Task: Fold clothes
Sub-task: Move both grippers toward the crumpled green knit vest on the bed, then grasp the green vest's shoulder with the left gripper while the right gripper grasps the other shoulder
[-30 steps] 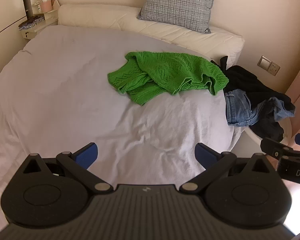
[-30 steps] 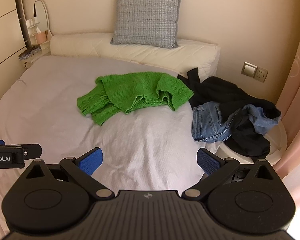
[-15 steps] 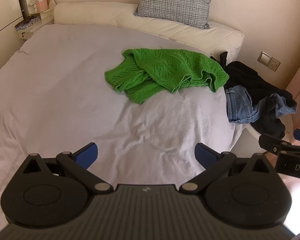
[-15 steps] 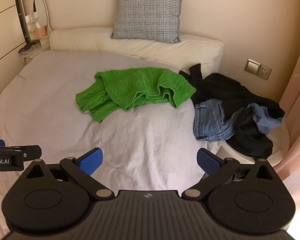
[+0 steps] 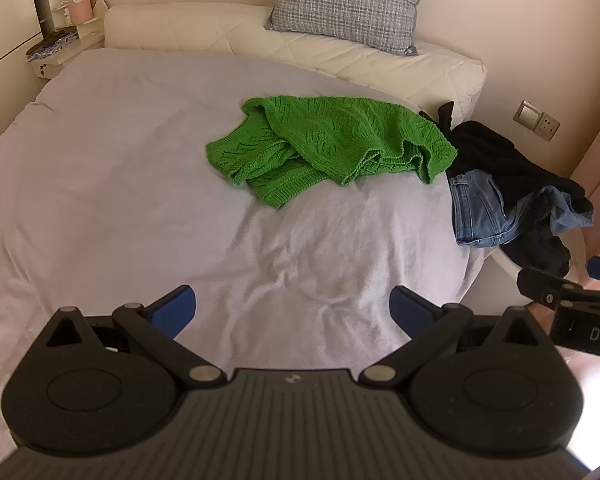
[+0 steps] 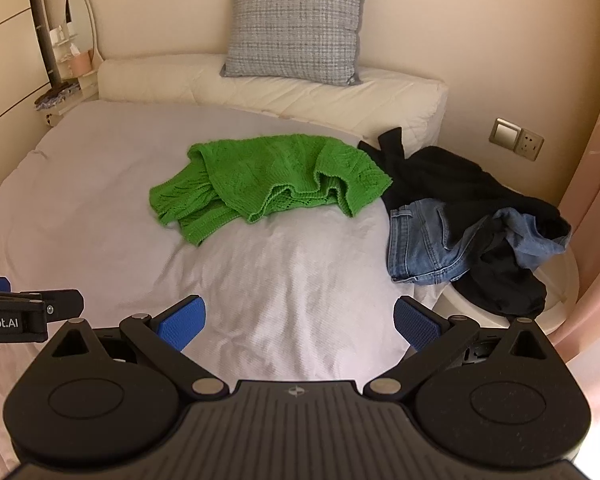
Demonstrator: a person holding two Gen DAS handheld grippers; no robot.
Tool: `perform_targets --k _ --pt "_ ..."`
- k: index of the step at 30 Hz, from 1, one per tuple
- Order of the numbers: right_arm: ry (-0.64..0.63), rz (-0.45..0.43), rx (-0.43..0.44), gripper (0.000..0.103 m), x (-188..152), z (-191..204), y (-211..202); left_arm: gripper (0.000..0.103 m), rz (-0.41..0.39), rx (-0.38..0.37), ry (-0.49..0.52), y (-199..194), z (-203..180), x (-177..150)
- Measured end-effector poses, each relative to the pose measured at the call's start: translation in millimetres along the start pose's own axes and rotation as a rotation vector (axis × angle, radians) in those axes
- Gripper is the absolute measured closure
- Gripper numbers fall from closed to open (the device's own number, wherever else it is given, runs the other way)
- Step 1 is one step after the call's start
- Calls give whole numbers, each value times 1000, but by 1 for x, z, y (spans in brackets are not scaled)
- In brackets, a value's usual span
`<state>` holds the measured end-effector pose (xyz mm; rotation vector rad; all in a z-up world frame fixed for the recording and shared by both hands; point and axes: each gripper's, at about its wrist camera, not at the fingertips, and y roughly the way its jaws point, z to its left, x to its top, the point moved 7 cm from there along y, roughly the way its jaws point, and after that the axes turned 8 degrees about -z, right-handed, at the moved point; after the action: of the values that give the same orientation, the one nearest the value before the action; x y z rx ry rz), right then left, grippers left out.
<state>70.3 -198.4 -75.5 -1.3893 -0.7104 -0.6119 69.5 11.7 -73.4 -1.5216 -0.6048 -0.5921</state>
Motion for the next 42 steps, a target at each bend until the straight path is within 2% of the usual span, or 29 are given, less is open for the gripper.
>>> perform_targets --k 12,20,26,28,30,35,40,42 --pt "-16 11 23 0 7 2 17 1 8 5 -12 12 0 6" --pt "-29 15 29 0 9 -5 42 1 35 11 -26 39 -4 11" --pt "-91 -19 37 0 16 -10 72 1 40 42 -54 73 -5 17" --pt "-128 -37 46 0 19 -12 86 1 75 66 -88 93 -3 19" --pt "-164 -30 57 0 20 -13 101 1 110 73 -121 112 -3 19" --pt "-234 51 100 1 25 -22 152 2 166 46 -198 159 -5 22" --pt "-293 124 131 7 32 -36 204 14 229 32 -301 206 -7 20" --pt "-335 139 148 8 37 -36 226 23 249 26 -362 224 -4 19"
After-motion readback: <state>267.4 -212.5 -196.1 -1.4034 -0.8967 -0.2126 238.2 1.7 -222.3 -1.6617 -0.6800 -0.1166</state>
